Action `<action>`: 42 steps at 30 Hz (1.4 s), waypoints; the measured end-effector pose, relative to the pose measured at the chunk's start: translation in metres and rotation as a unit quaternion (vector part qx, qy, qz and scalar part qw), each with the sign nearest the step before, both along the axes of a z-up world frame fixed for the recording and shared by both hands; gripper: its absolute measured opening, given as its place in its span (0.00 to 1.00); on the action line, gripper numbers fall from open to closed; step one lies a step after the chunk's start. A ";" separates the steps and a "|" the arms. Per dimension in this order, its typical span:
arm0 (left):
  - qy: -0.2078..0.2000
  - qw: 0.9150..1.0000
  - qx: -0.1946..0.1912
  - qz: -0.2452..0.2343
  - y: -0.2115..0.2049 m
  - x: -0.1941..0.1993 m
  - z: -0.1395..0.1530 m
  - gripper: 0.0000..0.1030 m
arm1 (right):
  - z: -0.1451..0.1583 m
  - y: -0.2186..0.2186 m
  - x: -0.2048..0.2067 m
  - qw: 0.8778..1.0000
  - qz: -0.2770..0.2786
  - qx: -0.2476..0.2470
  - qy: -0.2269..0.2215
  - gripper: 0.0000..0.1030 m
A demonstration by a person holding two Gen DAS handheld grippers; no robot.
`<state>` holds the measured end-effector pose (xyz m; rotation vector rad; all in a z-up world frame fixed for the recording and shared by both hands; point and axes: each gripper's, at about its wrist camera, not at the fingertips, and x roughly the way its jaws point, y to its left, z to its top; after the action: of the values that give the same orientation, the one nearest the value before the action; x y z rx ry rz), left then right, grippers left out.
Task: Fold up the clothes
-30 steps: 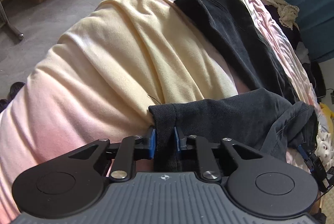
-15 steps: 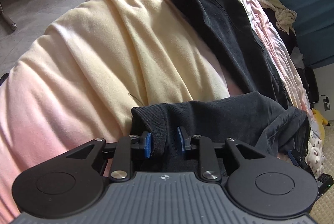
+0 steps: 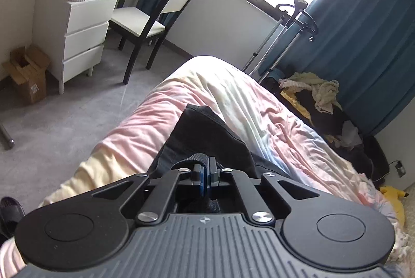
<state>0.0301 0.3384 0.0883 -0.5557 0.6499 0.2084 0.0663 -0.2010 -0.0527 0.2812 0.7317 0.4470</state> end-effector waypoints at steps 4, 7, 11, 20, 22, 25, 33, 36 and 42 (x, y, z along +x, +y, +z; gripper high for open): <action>0.043 0.999 0.019 0.008 0.005 0.034 -0.032 0.03 | 0.000 -0.001 0.000 1.000 -0.004 0.000 -0.002 0.82; 0.058 0.998 0.016 0.023 0.011 0.044 -0.067 0.04 | 0.001 -0.001 0.003 1.000 -0.006 -0.002 -0.004 0.82; 0.069 0.997 -0.010 0.043 0.027 0.047 -0.111 0.05 | 0.000 0.001 0.008 1.000 -0.003 -0.005 -0.009 0.82; 0.062 0.998 0.006 0.010 0.011 0.025 -0.096 0.75 | 0.000 0.003 0.020 1.000 -0.008 -0.001 -0.011 0.82; 0.061 0.997 0.035 -0.010 -0.001 0.014 -0.086 0.76 | 0.002 0.000 0.017 1.000 -0.013 0.001 -0.015 0.82; 0.065 0.994 0.080 -0.047 -0.027 0.000 -0.074 0.77 | 0.006 -0.005 0.013 1.000 -0.019 0.003 -0.021 0.82; 0.007 0.964 0.163 -0.210 -0.178 -0.017 -0.046 0.77 | 0.020 -0.032 -0.003 0.997 -0.063 0.012 -0.044 0.82; -0.011 0.951 0.158 -0.267 -0.233 -0.011 -0.055 0.77 | 0.029 -0.054 -0.012 0.993 -0.098 0.027 -0.057 0.82; -0.021 0.931 0.166 -0.323 -0.320 0.004 -0.100 0.77 | 0.036 -0.098 -0.026 0.980 -0.180 0.034 -0.074 0.82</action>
<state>0.0341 0.0183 -0.0113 -0.0016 0.7051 -0.3118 0.0402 -0.2994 -0.0170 0.4318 0.5064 0.1456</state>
